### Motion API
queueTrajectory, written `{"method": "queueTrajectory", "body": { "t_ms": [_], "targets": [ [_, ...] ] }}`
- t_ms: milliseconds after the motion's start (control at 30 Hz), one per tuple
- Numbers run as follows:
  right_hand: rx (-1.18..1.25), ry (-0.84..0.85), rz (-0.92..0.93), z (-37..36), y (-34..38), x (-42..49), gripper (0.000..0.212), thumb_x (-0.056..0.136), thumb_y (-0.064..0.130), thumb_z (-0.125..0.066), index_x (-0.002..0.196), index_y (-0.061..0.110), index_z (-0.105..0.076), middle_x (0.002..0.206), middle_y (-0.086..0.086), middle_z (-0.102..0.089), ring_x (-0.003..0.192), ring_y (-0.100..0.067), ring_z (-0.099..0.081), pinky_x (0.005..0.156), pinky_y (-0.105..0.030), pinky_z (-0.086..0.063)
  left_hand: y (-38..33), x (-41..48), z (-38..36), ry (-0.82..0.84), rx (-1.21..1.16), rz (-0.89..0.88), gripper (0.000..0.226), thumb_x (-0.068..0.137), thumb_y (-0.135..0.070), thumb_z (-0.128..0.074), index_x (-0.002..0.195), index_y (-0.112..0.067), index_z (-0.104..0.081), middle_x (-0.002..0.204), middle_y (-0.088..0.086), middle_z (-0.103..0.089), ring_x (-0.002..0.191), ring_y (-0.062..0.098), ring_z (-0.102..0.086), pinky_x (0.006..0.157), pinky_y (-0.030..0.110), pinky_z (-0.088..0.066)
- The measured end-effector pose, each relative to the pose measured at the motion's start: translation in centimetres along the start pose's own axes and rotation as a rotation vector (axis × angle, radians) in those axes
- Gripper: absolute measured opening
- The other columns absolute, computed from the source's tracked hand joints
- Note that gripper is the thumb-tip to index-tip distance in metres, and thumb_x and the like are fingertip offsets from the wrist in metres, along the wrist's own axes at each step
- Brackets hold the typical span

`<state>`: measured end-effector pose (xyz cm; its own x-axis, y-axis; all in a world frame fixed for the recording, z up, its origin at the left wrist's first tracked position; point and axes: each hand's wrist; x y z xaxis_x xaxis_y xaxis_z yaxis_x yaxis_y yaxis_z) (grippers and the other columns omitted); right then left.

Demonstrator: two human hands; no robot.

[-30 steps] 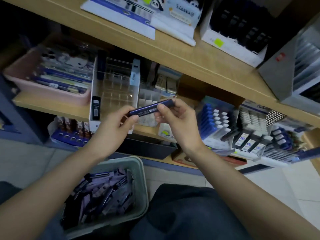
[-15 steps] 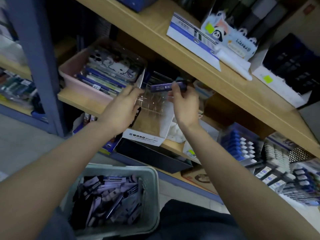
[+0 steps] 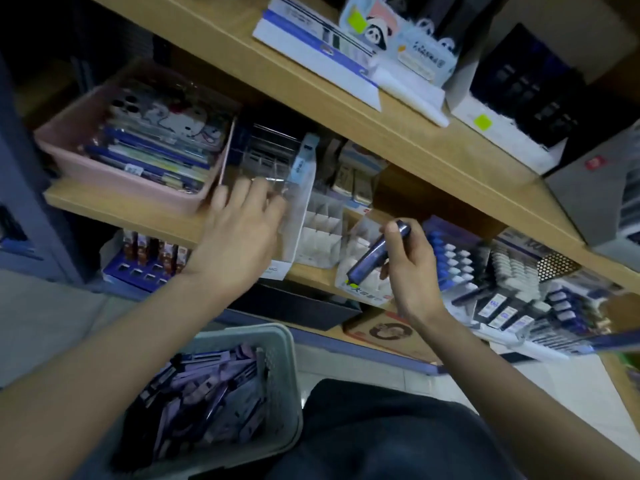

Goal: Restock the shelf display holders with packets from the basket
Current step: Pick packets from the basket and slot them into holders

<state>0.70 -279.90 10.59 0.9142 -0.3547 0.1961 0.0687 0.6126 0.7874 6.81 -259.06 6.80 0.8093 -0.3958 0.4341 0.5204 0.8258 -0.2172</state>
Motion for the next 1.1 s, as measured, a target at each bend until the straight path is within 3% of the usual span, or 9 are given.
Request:
{"method": "queueTrajectory", "body": {
  "t_ms": [133,267,333,400,500,567,633,833,1100],
  "targets": [
    [-0.102,-0.148,0.057,5.2,-3.7,-1.3,0.022,0.097,0.039,-0.043,0.089,0.020,-0.052,0.075,-0.003,-0.053,0.068,-0.021,-0.052,0.067,-0.040,-0.042,-6.2,-0.7,-1.5,-0.015,-0.108,-0.275,0.022,0.068,-0.007,-0.056,0.088,-0.006,-0.063,0.089,0.012,-0.057,0.085,0.027,-0.043,0.074,0.036,-0.027],
    [-0.099,-0.322,0.040,10.0,-7.4,-2.5,0.011,0.099,0.024,-0.043,0.092,0.019,-0.049,0.082,-0.011,-0.053,0.066,-0.019,-0.053,0.060,-0.017,-0.042,-12.7,-0.6,-3.7,0.127,-0.189,-0.459,0.041,0.071,-0.015,-0.030,0.093,-0.010,-0.064,0.095,0.007,-0.059,0.093,0.026,-0.053,0.081,0.034,-0.031],
    [-0.161,-0.386,0.051,12.2,-9.3,-2.7,0.012,0.100,0.020,-0.043,0.091,0.025,-0.048,0.087,-0.015,-0.053,0.070,-0.019,-0.053,0.064,-0.020,-0.041,-15.6,-0.2,-4.8,0.194,-0.203,-0.527,0.038,0.071,-0.016,-0.038,0.098,-0.009,-0.064,0.099,0.008,-0.061,0.099,0.028,-0.058,0.085,0.035,-0.032],
    [-0.215,-0.401,0.036,14.1,-11.3,-2.6,0.010,0.100,0.022,-0.044,0.092,0.027,-0.048,0.093,-0.015,-0.052,0.079,-0.027,-0.054,0.071,-0.034,-0.043,-18.1,0.2,-5.8,0.248,-0.212,-0.585,0.037,0.066,-0.011,-0.059,0.103,-0.007,-0.064,0.104,0.010,-0.062,0.102,0.030,-0.059,0.090,0.036,-0.033],
    [-0.271,-0.354,-0.009,15.8,-13.8,-2.3,0.002,0.097,0.024,-0.049,0.098,0.024,-0.051,0.096,-0.008,-0.055,0.084,-0.027,-0.056,0.076,-0.047,-0.047,-21.1,0.5,-7.0,0.351,-0.228,-0.642,0.054,0.075,-0.008,-0.062,0.128,-0.003,-0.051,0.129,0.014,-0.052,0.125,0.031,-0.046,0.107,0.034,-0.024],
    [-0.284,-0.296,-0.051,16.4,-14.7,-2.1,0.007,0.095,0.022,-0.054,0.101,0.020,-0.052,0.091,-0.001,-0.057,0.078,-0.014,-0.057,0.076,-0.042,-0.048,-22.5,0.6,-8.2,0.430,-0.183,-0.637,0.059,0.091,-0.011,-0.045,0.145,-0.007,-0.024,0.150,0.010,-0.026,0.141,0.026,-0.020,0.114,0.031,-0.006],
    [-0.294,-0.249,-0.074,16.5,-15.0,-1.8,0.009,0.093,0.019,-0.057,0.101,0.017,-0.053,0.084,0.007,-0.056,0.074,-0.006,-0.055,0.073,-0.035,-0.047,-23.4,0.8,-9.2,0.511,-0.105,-0.600,0.061,0.095,-0.014,-0.039,0.149,-0.010,-0.010,0.155,0.009,-0.014,0.143,0.023,-0.010,0.115,0.031,0.002],
    [-0.396,-0.162,0.002,17.3,-15.8,-0.9,0.013,0.093,0.016,-0.056,0.103,0.010,-0.061,0.091,0.000,-0.060,0.077,-0.017,-0.056,0.074,-0.040,-0.048,-24.2,0.7,-10.6,0.491,-0.066,-0.578,0.062,0.094,-0.017,-0.039,0.149,-0.012,-0.009,0.144,0.006,-0.033,0.134,0.023,-0.028,0.116,0.034,-0.006],
    [-0.378,0.023,-0.016,17.3,-17.0,-0.3,0.007,0.087,0.008,-0.061,0.090,0.014,-0.064,0.085,-0.001,-0.063,0.076,-0.017,-0.057,0.076,-0.037,-0.048,-24.2,0.6,-10.5,0.485,-0.052,-0.595,0.063,0.093,-0.018,-0.041,0.148,-0.014,-0.011,0.143,0.005,-0.034,0.133,0.022,-0.029,0.115,0.033,-0.010]
  ]
}}
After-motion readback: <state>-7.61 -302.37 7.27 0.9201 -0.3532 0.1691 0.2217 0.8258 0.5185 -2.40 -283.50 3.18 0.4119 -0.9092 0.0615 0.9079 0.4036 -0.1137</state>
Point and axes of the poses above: each hand's wrist, its own x-axis towards the middle knuckle, its own z-axis out of the back of the hand, y = z × x
